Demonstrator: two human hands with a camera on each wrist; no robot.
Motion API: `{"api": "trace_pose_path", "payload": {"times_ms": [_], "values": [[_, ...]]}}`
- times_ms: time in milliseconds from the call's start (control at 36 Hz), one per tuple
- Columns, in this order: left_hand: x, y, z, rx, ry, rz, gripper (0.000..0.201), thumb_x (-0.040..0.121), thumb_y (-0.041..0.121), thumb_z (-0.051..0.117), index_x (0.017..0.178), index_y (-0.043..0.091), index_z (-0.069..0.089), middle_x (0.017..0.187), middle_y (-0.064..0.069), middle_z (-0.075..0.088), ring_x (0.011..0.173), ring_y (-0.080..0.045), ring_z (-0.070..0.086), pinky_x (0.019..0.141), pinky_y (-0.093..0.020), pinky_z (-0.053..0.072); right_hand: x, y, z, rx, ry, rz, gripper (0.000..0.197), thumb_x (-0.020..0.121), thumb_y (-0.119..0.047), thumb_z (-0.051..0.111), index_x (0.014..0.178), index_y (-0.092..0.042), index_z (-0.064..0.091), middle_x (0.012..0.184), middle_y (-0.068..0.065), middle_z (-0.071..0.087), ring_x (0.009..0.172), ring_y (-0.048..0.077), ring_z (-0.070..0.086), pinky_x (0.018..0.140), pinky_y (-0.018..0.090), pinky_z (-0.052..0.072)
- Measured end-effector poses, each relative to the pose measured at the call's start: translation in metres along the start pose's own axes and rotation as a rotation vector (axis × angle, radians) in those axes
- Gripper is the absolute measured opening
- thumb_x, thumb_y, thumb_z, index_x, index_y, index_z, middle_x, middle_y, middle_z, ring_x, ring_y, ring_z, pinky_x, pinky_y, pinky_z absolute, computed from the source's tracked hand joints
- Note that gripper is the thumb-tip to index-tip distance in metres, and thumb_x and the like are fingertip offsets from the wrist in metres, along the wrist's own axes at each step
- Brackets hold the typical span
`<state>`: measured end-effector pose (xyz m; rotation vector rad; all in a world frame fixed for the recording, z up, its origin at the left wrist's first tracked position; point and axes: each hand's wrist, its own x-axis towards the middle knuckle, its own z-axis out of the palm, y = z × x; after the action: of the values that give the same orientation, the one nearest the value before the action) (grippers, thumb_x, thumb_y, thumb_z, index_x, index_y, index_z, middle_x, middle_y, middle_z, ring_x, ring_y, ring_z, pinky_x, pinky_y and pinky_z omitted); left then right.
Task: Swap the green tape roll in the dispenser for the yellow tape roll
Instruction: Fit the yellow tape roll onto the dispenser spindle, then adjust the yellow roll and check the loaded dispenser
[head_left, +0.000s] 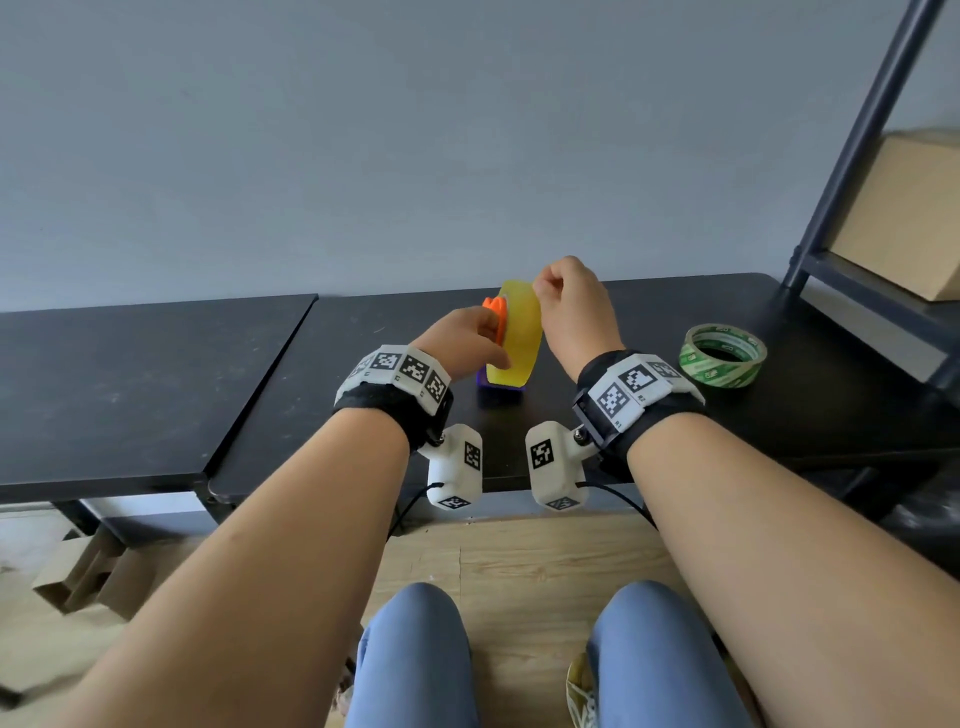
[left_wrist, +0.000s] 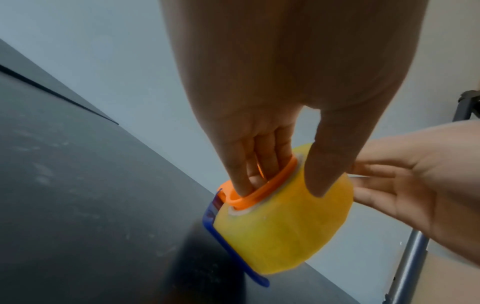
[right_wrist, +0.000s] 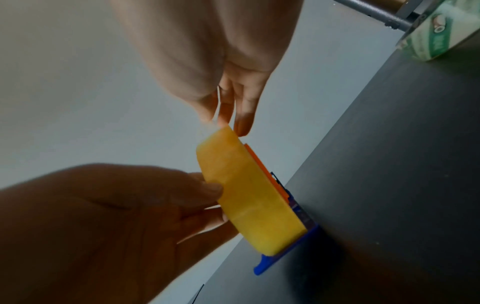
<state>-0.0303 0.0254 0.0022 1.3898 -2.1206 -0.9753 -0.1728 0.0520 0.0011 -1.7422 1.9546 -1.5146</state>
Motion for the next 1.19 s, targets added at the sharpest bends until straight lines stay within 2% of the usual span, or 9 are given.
{"api": "trace_pose_path", "payload": {"times_ms": [111, 250, 417, 500, 583, 667, 889, 1000, 1194], "values": [[-0.002, 0.002, 0.001, -0.135, -0.012, -0.039, 0.040, 0.076, 0.010, 0.071, 0.115, 0.005, 0.061, 0.108, -0.015, 0.071, 0.103, -0.030, 0.068, 0.102, -0.045, 0.050, 0.003, -0.004, 0.000, 0.006, -0.022, -0.004, 0.020, 0.099, -0.012, 0.043, 0.106, -0.002, 0.059, 0.108, 0.011, 0.064, 0.089, 0.020, 0.054, 0.076, 0.029, 0.043], [-0.001, -0.003, 0.002, -0.267, -0.004, -0.063, 0.023, 0.066, 0.008, 0.070, 0.074, 0.013, 0.049, 0.067, -0.004, 0.052, 0.077, -0.025, 0.054, 0.096, -0.047, 0.050, 0.004, -0.010, 0.004, -0.022, -0.068, -0.009, 0.020, 0.099, -0.014, 0.042, 0.103, -0.002, 0.058, 0.101, 0.009, 0.062, 0.085, 0.020, 0.055, 0.078, 0.035, 0.048], [0.000, 0.002, -0.001, -0.415, 0.054, -0.075, 0.041, 0.053, 0.006, 0.055, 0.093, 0.006, 0.060, 0.074, -0.013, 0.047, 0.067, -0.023, 0.044, 0.069, -0.033, 0.039, 0.002, -0.010, 0.003, -0.025, -0.073, 0.008, 0.022, 0.100, -0.014, 0.040, 0.107, -0.002, 0.057, 0.108, 0.012, 0.064, 0.096, 0.027, 0.059, 0.083, 0.038, 0.048], [0.001, 0.007, -0.004, -0.400, 0.082, -0.084, 0.033, 0.070, 0.000, 0.051, 0.100, 0.008, 0.060, 0.070, -0.007, 0.045, 0.060, -0.020, 0.036, 0.058, -0.026, 0.030, 0.003, -0.007, 0.001, 0.016, -0.052, 0.036, 0.023, 0.100, -0.015, 0.041, 0.110, -0.002, 0.057, 0.109, 0.011, 0.064, 0.092, 0.022, 0.056, 0.080, 0.033, 0.045], [0.000, 0.010, -0.004, -0.444, 0.133, -0.072, 0.038, 0.072, 0.006, 0.048, 0.106, 0.009, 0.064, 0.098, -0.009, 0.058, 0.083, -0.022, 0.045, 0.075, -0.031, 0.037, 0.006, -0.006, 0.000, 0.088, -0.038, 0.070, 0.023, 0.100, -0.015, 0.043, 0.110, -0.003, 0.058, 0.105, 0.007, 0.062, 0.091, 0.017, 0.053, 0.077, 0.027, 0.040], [-0.002, 0.012, -0.005, -0.492, 0.192, -0.135, 0.038, 0.057, 0.018, 0.049, 0.090, 0.006, 0.062, 0.094, -0.011, 0.055, 0.089, -0.023, 0.044, 0.081, -0.035, 0.035, 0.008, -0.006, -0.001, 0.148, -0.027, 0.111, 0.021, 0.099, -0.014, 0.045, 0.108, -0.003, 0.060, 0.101, 0.003, 0.061, 0.090, 0.016, 0.054, 0.077, 0.026, 0.041], [0.000, 0.001, -0.004, -0.590, 0.154, -0.159, 0.055, 0.055, 0.026, 0.058, 0.106, 0.009, 0.070, 0.116, -0.020, 0.068, 0.098, -0.028, 0.058, 0.103, -0.046, 0.045, 0.009, -0.002, -0.001, 0.254, -0.044, 0.207, 0.009, 0.091, -0.014, 0.053, 0.092, -0.014, 0.062, 0.098, 0.009, 0.070, 0.092, 0.028, 0.068, 0.089, 0.048, 0.056], [0.000, 0.001, -0.002, -0.570, 0.127, -0.162, 0.015, 0.071, 0.014, 0.057, 0.081, 0.020, 0.066, 0.105, -0.011, 0.062, 0.094, -0.023, 0.051, 0.090, -0.033, 0.041, 0.006, 0.001, 0.000, 0.312, -0.065, 0.232, 0.014, 0.091, -0.020, 0.053, 0.096, -0.017, 0.066, 0.100, 0.007, 0.071, 0.096, 0.028, 0.069, 0.090, 0.048, 0.056], [0.017, -0.003, -0.003, -0.484, 0.134, -0.227, 0.024, 0.087, 0.003, 0.052, 0.068, 0.018, 0.054, 0.084, -0.007, 0.055, 0.081, -0.022, 0.050, 0.080, -0.030, 0.042, 0.002, -0.009, -0.001, 0.370, -0.098, 0.281, 0.038, 0.082, -0.036, 0.048, 0.078, -0.002, 0.065, 0.076, 0.012, 0.059, 0.079, 0.039, 0.063, 0.087, 0.056, 0.054]]}}
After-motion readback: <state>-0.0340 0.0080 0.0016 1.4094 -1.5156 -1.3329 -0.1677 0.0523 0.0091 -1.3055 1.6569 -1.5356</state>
